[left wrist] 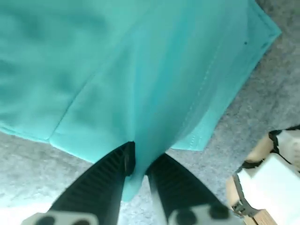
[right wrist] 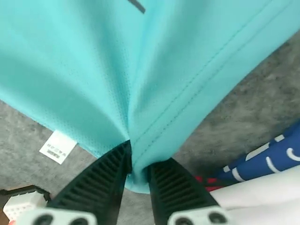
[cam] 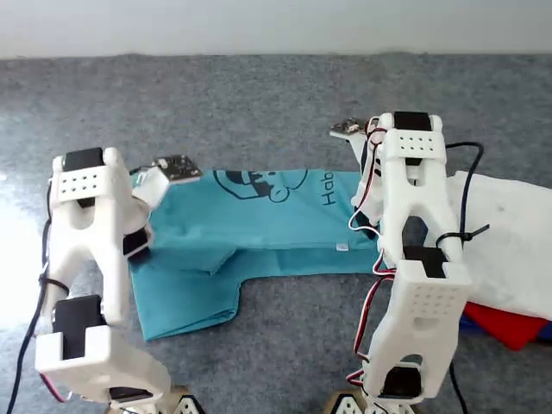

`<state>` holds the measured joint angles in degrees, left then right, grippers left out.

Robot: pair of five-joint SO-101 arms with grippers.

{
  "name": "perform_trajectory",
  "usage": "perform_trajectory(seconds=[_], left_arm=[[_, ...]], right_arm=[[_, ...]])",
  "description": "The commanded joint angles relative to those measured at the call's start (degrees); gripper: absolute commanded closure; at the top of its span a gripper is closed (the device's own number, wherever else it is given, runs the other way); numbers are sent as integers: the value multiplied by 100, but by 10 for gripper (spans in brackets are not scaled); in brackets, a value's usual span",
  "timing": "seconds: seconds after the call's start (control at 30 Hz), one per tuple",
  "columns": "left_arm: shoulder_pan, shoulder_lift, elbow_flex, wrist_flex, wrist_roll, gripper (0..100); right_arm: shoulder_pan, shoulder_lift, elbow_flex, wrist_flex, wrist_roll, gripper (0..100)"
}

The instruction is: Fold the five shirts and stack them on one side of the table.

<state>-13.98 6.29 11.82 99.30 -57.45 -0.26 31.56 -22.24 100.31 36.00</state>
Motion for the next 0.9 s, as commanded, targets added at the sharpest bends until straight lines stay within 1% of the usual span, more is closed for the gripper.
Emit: perform_trajectory(seconds=[0.0,0.13,0.43,0.6,0.77,0.83,0.87], left_arm=[[-53,-325,338,123,-281,986],[-53,-273,725,105,-431,986],[-9,-273,840,123,-440,984],[0,-273,1376,114,-905,981],[-114,-325,1332,-9,-870,907],[-176,-308,1147,-26,-712,893],[-193,-308,1059,-18,-642,882]], right_arm=[[84,-92,123,268,-35,979],[84,-92,299,268,-35,979],[189,-101,308,268,-35,979],[268,-101,308,268,-26,977],[189,-110,308,268,-26,969],[154,-119,308,268,-26,937],[145,-119,308,268,-26,905]])
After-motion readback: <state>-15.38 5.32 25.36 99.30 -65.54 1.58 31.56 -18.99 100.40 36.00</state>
